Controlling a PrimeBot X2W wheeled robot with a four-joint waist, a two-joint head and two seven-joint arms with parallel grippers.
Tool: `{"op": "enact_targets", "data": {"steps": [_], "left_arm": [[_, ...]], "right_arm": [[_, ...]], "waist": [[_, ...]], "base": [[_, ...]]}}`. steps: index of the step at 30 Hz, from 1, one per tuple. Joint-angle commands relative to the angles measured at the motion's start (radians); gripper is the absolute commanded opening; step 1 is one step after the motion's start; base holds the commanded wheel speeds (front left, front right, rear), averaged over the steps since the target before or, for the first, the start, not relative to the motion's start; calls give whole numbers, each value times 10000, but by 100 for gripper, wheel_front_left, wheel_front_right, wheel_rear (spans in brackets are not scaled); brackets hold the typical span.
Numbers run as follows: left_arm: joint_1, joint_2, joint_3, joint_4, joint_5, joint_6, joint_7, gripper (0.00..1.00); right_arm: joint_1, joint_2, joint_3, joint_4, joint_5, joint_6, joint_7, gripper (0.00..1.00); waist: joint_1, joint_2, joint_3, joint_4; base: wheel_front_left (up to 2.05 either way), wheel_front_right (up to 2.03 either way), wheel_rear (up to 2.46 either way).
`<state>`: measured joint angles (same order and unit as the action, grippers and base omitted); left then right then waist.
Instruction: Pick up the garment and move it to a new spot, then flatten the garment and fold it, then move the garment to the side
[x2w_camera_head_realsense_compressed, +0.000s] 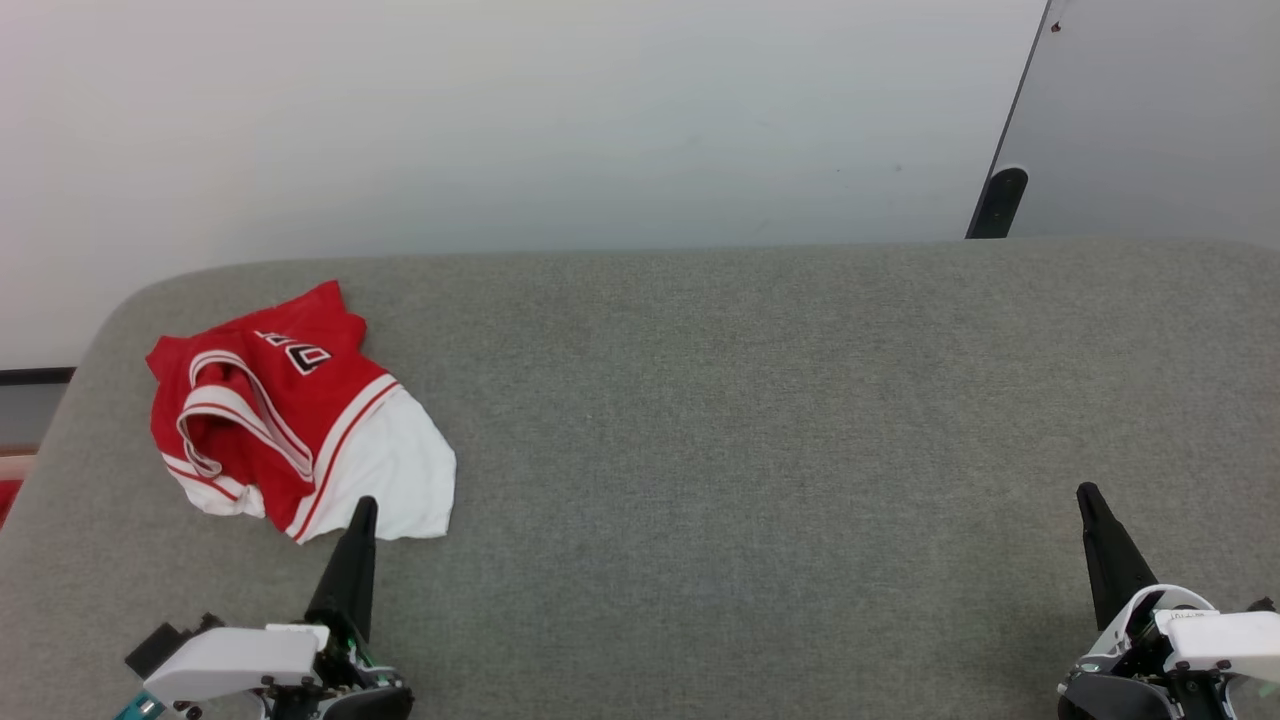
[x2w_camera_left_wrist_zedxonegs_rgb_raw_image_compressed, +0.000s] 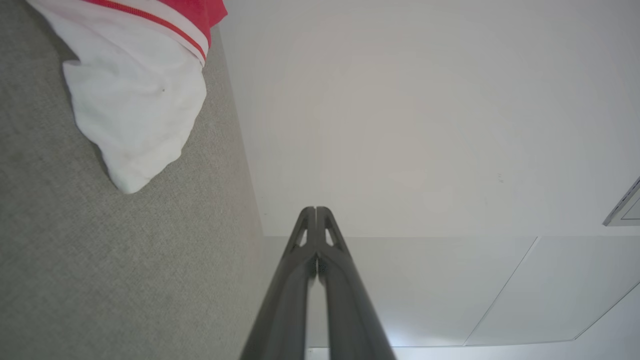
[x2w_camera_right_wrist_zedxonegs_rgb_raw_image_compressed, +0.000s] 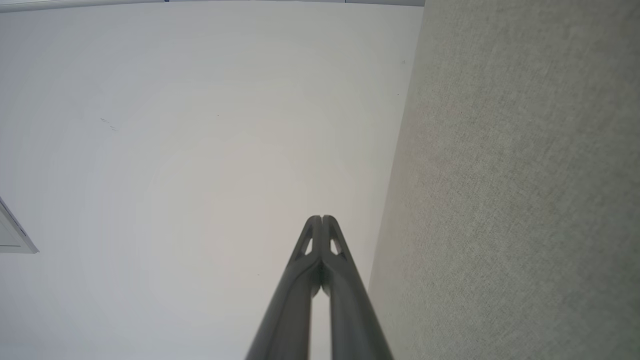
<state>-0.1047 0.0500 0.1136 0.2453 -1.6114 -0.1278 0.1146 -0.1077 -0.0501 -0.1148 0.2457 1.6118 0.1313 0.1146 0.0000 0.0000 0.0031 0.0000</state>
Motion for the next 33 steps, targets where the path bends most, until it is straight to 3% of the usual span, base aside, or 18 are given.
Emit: {"op": "enact_targets", "data": {"steps": [1,33], "left_arm": [[-103,-1,12,1,-26,-69,9,0],[-103,-1,12,1,-26,-69,9,0]], "right_arm": [[-29,23,21,-4,17,-13,-6,0],[-29,23,21,-4,17,-13,-6,0]], "waist": [[0,0,0,0],[0,0,0,0]], "base": [[0,0,0],[0,0,0]]}}
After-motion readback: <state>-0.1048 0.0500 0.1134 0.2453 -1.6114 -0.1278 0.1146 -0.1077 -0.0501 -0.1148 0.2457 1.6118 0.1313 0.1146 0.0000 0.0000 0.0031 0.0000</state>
